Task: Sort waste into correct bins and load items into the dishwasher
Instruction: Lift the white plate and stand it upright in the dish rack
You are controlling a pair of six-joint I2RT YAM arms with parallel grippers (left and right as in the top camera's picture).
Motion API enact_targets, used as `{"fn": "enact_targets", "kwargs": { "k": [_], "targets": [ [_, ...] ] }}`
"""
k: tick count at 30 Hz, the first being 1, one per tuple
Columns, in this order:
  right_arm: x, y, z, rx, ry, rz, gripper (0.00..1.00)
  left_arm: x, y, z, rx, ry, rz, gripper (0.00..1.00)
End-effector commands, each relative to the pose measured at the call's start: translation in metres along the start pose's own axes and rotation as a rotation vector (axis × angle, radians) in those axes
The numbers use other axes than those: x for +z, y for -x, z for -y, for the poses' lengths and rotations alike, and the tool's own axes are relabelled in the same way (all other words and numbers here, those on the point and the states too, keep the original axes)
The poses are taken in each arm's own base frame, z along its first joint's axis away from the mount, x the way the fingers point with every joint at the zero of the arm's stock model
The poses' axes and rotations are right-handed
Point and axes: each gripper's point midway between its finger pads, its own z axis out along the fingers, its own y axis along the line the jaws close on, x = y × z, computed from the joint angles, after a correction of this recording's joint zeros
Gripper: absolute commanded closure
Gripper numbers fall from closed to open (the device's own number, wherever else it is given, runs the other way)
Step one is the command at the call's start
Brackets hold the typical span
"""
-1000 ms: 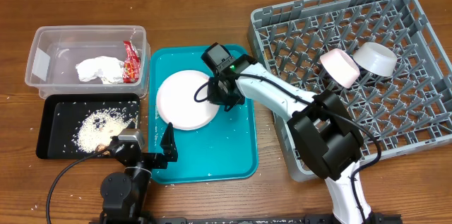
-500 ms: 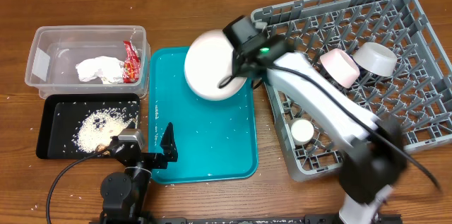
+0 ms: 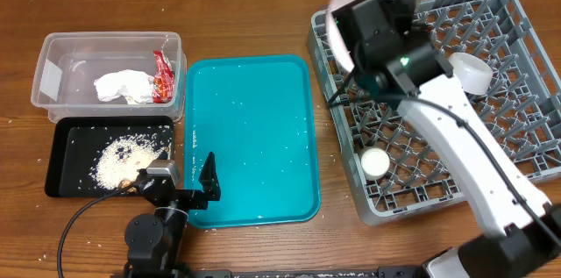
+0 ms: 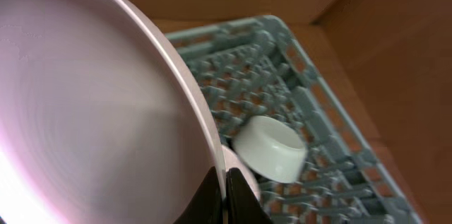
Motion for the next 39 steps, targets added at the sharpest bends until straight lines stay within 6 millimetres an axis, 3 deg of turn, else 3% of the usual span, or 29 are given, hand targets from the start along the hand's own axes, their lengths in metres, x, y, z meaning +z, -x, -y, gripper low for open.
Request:
{"fn": "enact_targets", "kwargs": {
  "k": [1, 8, 16, 18, 21, 23, 25, 30, 33, 39],
  "targets": [
    [0.024, -0.008, 0.008, -0.041, -0.091, -0.031, 0.96, 0.000, 0.001, 0.001, 0.004, -0.010, 0.006, 0.00],
    [0.056, -0.011, -0.004, -0.113, -0.208, -0.026, 0.96, 0.000, 0.001, 0.001, 0.004, -0.010, 0.006, 0.00],
    [0.065, -0.004, -0.014, -0.119, -0.215, 0.005, 0.96, 0.000, 0.001, 0.001, 0.004, -0.010, 0.006, 0.00],
    [0.065, -0.004, -0.014, -0.118, -0.214, 0.006, 0.84, 0.000, 0.001, 0.001, 0.004, -0.010, 0.006, 0.00],
    [0.064, -0.007, -0.013, -0.131, -0.217, -0.003, 0.78, 0.000, 0.001, 0.001, 0.004, -0.010, 0.006, 0.00],
    [0.064, -0.007, -0.013, -0.135, -0.217, -0.005, 0.65, 0.000, 0.001, 0.001, 0.004, -0.010, 0.006, 0.00],
    [0.063, -0.008, -0.014, -0.142, -0.216, -0.008, 0.62, 0.000, 0.001, 0.001, 0.004, -0.010, 0.006, 0.00],
    [0.044, -0.005, -0.025, -0.145, -0.180, 0.023, 0.62, 0.000, 0.001, 0.001, 0.004, -0.010, 0.006, 0.00],
    [0.020, 0.001, -0.035, -0.145, -0.133, 0.069, 0.63, 0.000, 0.001, 0.001, 0.004, -0.010, 0.006, 0.00],
    [-0.051, -0.002, -0.073, -0.177, 0.112, 0.131, 0.60, 0.000, 0.001, 0.001, 0.004, -0.010, 0.006, 0.00]
  ]
}}
